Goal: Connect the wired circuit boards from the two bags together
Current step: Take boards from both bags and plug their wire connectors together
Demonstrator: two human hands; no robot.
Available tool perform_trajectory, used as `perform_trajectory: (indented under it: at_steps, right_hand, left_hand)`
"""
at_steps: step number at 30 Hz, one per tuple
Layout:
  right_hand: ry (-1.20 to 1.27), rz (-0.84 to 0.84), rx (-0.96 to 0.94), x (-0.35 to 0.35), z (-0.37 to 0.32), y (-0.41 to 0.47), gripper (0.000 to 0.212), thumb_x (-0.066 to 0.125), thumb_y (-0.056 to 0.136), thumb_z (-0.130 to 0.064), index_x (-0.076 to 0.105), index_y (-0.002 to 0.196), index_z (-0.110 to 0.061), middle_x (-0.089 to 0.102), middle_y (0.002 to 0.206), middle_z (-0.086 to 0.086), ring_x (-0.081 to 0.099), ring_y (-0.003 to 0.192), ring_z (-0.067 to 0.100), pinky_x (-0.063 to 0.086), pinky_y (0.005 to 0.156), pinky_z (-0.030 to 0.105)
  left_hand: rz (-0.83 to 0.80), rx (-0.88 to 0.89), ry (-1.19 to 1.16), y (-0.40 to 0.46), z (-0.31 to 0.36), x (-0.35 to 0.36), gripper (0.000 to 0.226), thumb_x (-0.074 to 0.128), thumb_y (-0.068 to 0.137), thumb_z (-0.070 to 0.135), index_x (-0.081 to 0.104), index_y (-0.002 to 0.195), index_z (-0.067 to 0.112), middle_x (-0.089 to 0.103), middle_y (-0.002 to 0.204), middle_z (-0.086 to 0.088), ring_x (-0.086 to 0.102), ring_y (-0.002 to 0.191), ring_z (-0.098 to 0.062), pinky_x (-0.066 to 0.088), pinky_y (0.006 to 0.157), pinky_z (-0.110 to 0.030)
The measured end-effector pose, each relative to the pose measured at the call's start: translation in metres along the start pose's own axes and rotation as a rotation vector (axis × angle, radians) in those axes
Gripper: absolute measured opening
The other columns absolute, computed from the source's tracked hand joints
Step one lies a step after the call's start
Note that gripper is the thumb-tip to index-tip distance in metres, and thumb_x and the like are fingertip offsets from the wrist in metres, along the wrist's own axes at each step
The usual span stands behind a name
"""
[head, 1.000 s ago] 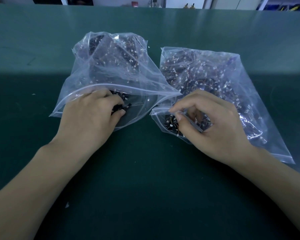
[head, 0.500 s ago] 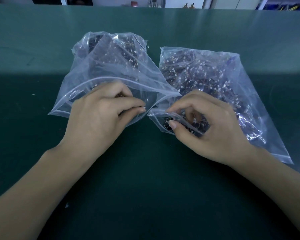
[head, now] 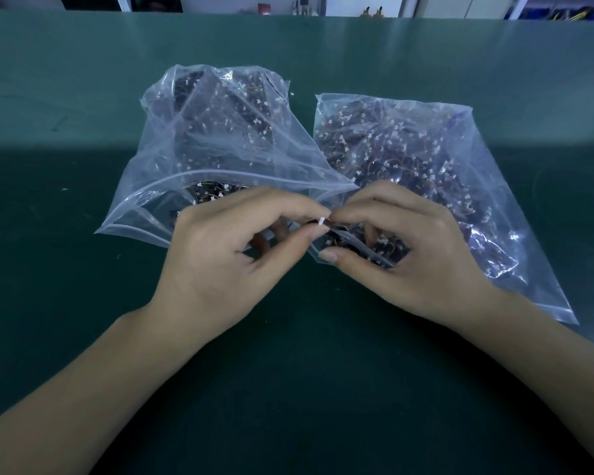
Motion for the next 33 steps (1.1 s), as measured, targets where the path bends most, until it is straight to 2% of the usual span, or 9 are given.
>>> perform_trajectory:
  at_steps: [6, 11, 15, 19, 21, 23, 27, 30, 33]
  right_hand:
    - [0.011, 0.031, -0.011, 0.0, 0.0, 0.0, 0.012, 0.082, 0.096, -0.011, 0.081, 0.108, -0.009, 0.068, 0.097, 0.004, 0.061, 0.074, 0.018, 0.049, 0.068, 0.027]
    - [0.025, 0.036, -0.001, -0.002, -0.001, 0.001, 0.01, 0.08, 0.098, -0.014, 0.081, 0.103, -0.006, 0.069, 0.095, 0.005, 0.063, 0.077, 0.013, 0.051, 0.069, 0.027]
    - [0.02, 0.047, -0.017, -0.002, -0.003, 0.001, 0.014, 0.072, 0.101, -0.015, 0.08, 0.098, -0.004, 0.07, 0.094, 0.005, 0.066, 0.081, 0.017, 0.051, 0.074, 0.025]
    - [0.032, 0.077, -0.021, -0.003, -0.003, 0.001, 0.011, 0.073, 0.101, -0.011, 0.079, 0.097, -0.002, 0.069, 0.092, 0.005, 0.063, 0.078, 0.013, 0.046, 0.072, 0.019]
    - [0.03, 0.102, -0.026, -0.003, -0.003, 0.001, 0.009, 0.077, 0.099, -0.01, 0.079, 0.096, -0.002, 0.07, 0.092, 0.004, 0.063, 0.077, 0.012, 0.046, 0.07, 0.02]
    - [0.021, 0.121, -0.029, -0.003, -0.002, 0.001, 0.008, 0.08, 0.097, -0.01, 0.079, 0.094, -0.002, 0.07, 0.092, 0.003, 0.063, 0.076, 0.013, 0.048, 0.067, 0.023]
    - [0.019, 0.116, -0.033, -0.003, -0.001, 0.001, 0.007, 0.083, 0.096, -0.011, 0.08, 0.094, -0.004, 0.069, 0.091, 0.004, 0.061, 0.073, 0.013, 0.048, 0.064, 0.025]
    - [0.014, 0.095, -0.045, -0.003, -0.001, 0.001, 0.006, 0.085, 0.094, -0.01, 0.08, 0.094, -0.006, 0.067, 0.092, 0.003, 0.058, 0.072, 0.009, 0.047, 0.065, 0.024]
    - [0.017, 0.067, -0.04, -0.002, 0.0, 0.001, 0.009, 0.085, 0.094, -0.012, 0.08, 0.092, -0.004, 0.067, 0.092, 0.005, 0.059, 0.068, 0.021, 0.049, 0.062, 0.032]
  left_hand:
    - [-0.005, -0.102, -0.139, -0.002, 0.0, 0.006, 0.01, 0.077, 0.099, 0.012, 0.079, 0.109, 0.011, 0.079, 0.098, 0.008, 0.076, 0.08, -0.016, 0.057, 0.063, -0.028]
    - [0.001, -0.207, -0.224, -0.003, -0.005, 0.008, 0.014, 0.077, 0.099, 0.015, 0.076, 0.113, 0.017, 0.078, 0.098, 0.009, 0.074, 0.082, -0.02, 0.054, 0.066, -0.023]
    - [-0.035, -0.293, -0.303, -0.003, -0.008, 0.01, 0.024, 0.076, 0.098, 0.015, 0.071, 0.119, 0.024, 0.077, 0.093, -0.001, 0.074, 0.082, -0.026, 0.055, 0.064, -0.031]
    - [-0.029, -0.312, -0.275, -0.003, -0.008, 0.01, 0.013, 0.077, 0.097, 0.019, 0.076, 0.11, 0.021, 0.08, 0.094, 0.006, 0.075, 0.083, -0.021, 0.058, 0.064, -0.036]
    - [-0.016, -0.322, -0.264, -0.003, -0.007, 0.009, 0.016, 0.078, 0.097, 0.021, 0.078, 0.113, 0.023, 0.08, 0.095, 0.011, 0.077, 0.085, -0.019, 0.061, 0.065, -0.037]
    - [-0.013, -0.342, -0.285, -0.003, -0.008, 0.008, 0.02, 0.079, 0.097, 0.022, 0.078, 0.116, 0.024, 0.081, 0.095, 0.01, 0.078, 0.085, -0.02, 0.062, 0.066, -0.035]
    - [-0.021, -0.425, -0.416, -0.002, -0.01, 0.011, 0.022, 0.081, 0.093, 0.017, 0.079, 0.115, 0.021, 0.081, 0.095, 0.007, 0.077, 0.084, -0.016, 0.059, 0.062, -0.024]
    - [-0.056, -0.474, -0.518, -0.001, -0.012, 0.013, 0.032, 0.083, 0.09, 0.017, 0.076, 0.121, 0.018, 0.081, 0.097, 0.0, 0.076, 0.086, -0.016, 0.059, 0.061, -0.024]
    - [-0.072, -0.49, -0.568, -0.001, -0.011, 0.015, 0.033, 0.083, 0.089, 0.016, 0.074, 0.121, 0.018, 0.081, 0.098, -0.002, 0.076, 0.085, -0.016, 0.059, 0.059, -0.024]
Point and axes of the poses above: each hand's wrist, its own y-axis towards the middle knuckle, its own x-axis out of the palm, z = x × y, the point moved 3 cm from there along y, towards the middle knuckle
